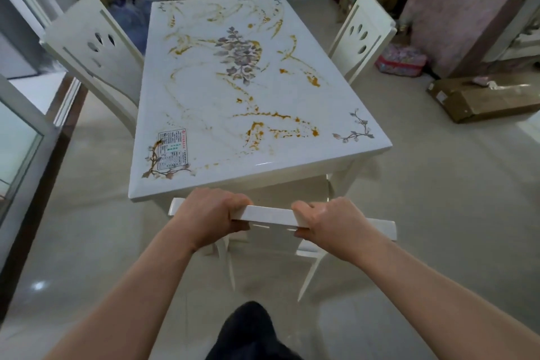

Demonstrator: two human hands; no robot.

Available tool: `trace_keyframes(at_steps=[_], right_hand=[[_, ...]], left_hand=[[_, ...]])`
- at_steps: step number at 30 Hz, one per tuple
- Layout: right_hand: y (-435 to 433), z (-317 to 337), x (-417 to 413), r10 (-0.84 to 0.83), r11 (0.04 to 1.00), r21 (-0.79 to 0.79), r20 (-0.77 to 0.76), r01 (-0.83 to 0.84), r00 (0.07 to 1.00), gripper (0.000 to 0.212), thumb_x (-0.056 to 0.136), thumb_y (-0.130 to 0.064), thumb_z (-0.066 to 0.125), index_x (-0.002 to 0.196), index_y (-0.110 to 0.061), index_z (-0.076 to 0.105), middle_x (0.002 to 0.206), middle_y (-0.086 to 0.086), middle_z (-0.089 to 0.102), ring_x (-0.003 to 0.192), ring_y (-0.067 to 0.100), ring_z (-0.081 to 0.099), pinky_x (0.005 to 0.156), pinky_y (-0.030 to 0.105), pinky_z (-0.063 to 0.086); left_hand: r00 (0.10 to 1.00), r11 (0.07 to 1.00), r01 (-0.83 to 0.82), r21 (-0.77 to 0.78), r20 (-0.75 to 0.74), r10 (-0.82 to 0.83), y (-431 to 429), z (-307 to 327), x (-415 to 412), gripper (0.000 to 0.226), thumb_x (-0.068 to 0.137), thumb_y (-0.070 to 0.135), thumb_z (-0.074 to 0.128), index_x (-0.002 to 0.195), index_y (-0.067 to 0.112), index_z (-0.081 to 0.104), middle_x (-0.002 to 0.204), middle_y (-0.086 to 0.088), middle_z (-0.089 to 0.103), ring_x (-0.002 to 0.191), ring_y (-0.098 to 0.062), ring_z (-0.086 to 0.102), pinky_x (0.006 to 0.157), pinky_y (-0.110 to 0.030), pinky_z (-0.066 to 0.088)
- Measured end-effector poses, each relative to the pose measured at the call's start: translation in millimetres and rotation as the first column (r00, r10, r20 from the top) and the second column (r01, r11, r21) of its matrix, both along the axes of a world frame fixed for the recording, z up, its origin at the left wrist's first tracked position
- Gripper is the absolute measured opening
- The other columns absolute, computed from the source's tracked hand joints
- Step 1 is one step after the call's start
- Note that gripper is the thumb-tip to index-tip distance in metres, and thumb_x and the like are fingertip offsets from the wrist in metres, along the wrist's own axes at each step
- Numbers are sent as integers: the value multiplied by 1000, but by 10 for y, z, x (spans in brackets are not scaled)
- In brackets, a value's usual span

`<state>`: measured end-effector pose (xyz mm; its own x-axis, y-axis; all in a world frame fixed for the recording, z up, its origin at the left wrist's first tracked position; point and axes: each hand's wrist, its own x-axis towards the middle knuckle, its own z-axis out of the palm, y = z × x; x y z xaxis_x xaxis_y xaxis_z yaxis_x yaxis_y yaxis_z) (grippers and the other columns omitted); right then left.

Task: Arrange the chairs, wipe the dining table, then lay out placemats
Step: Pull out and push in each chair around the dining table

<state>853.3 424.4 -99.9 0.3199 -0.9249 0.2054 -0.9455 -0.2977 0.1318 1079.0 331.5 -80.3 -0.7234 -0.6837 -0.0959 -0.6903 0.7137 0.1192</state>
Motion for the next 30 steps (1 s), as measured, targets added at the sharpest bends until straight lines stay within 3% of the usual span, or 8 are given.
trace_keyframes(at_steps=[6, 12, 21, 25, 30], right_hand=[[10, -58, -54, 42, 999, 10, 25, -42, 999, 50, 51, -41, 90, 71, -16, 51, 45, -5, 51, 28, 20, 44, 39, 20, 15], [53, -35, -207, 72, 997, -4, 31, -72, 997, 52, 53, -44, 88, 71, -18, 48, 44, -5, 50, 30, 21, 46, 39, 21, 16], [-40, 38, -318, 174, 985, -23, 14, -174, 985, 44, 56, -34, 87, 71, -18, 50, 44, -7, 46, 29, 18, 41, 31, 22, 24], [-198, 57, -425, 225, 974, -12, 43, -225, 973, 45, 60, -45, 86, 75, -18, 52, 47, -8, 49, 32, 16, 45, 31, 22, 29], [-440, 13, -523, 270, 963, 12, 41, -270, 962, 41, 64, -46, 84, 78, -21, 55, 52, -10, 55, 38, 11, 50, 35, 19, 27]], left_hand=[[999, 998, -45, 36, -29, 46, 48, 21, -34, 30, 80, 50, 67, 108, 38, 65, 98, 11, 70, 92, -16, 63, 64, -27, 32], [998, 998, -59, 25, -7, 60, 128, 28, -117, 30, 80, 53, 64, 107, 39, 63, 97, 11, 70, 91, -16, 62, 69, -29, 41], [989, 989, -145, -39, 33, 146, 308, 192, -179, 33, 87, 54, 54, 118, 42, 55, 106, 13, 66, 99, -12, 60, 67, -26, 31], [982, 980, -187, -62, 21, 189, 311, 166, -228, 34, 88, 55, 51, 119, 42, 53, 106, 14, 66, 100, -12, 60, 68, -28, 34], [969, 966, -245, -80, 2, 246, 293, 78, -287, 34, 90, 55, 49, 120, 39, 52, 103, 8, 67, 97, -17, 61, 70, -29, 37]])
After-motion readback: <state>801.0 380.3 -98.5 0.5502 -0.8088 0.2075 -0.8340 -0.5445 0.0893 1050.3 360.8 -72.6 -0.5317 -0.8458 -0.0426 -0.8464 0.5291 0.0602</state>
